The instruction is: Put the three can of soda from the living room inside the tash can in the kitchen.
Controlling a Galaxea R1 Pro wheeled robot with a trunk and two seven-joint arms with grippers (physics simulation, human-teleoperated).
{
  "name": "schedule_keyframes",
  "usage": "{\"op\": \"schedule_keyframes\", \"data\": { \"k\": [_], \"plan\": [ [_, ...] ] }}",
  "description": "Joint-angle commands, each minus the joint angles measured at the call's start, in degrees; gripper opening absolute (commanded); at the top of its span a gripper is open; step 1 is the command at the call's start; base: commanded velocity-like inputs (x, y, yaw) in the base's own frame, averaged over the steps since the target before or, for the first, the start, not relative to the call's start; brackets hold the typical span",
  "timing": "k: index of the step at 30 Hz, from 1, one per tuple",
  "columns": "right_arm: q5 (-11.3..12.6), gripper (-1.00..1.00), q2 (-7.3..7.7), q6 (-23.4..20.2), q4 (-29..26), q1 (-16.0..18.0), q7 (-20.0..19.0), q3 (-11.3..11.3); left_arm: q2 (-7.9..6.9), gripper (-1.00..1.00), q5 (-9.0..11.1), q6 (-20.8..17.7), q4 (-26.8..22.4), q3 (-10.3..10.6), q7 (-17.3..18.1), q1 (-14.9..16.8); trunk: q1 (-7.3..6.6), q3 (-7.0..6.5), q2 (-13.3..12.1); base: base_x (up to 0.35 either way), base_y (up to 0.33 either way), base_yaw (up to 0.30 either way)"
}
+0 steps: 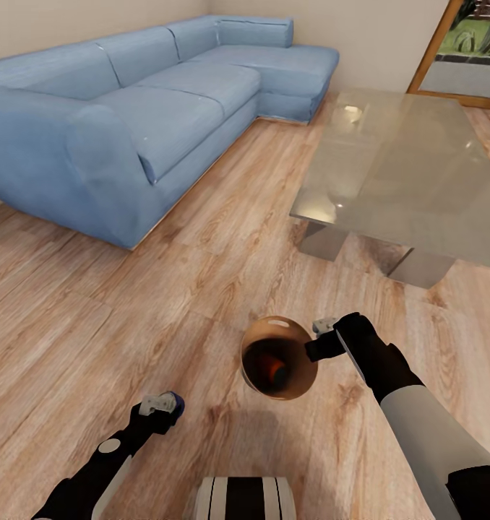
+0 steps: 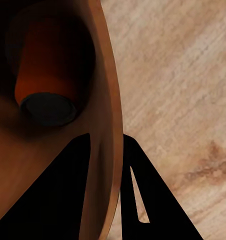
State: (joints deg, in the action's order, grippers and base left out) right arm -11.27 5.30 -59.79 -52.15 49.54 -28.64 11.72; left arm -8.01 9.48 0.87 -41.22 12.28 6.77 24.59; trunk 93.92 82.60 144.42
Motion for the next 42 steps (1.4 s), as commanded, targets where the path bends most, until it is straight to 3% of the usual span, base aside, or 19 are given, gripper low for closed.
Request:
{"op": "schedule_keyframes", "data": {
  "k": [1, 42],
  "plan": [
    [1.42, -1.00, -0.03, -0.21, 0.11, -0.05, -0.19, -0.03, 0.01, 1.00, 0.01, 0.01, 0.02, 0.02, 0.00, 0.02, 0.02, 0.01, -0.01, 0.000, 0.000, 0.000],
    [1.37, -1.00, -0.02, -0.21, 0.11, -0.14, -0.19, 0.00, 0.01, 1.00, 0.07, 0.10, 0.00, -0.01, 0.00, 0.02, 0.02, 0.01, -0.01, 0.017, 0.000, 0.000]
  ]
}}
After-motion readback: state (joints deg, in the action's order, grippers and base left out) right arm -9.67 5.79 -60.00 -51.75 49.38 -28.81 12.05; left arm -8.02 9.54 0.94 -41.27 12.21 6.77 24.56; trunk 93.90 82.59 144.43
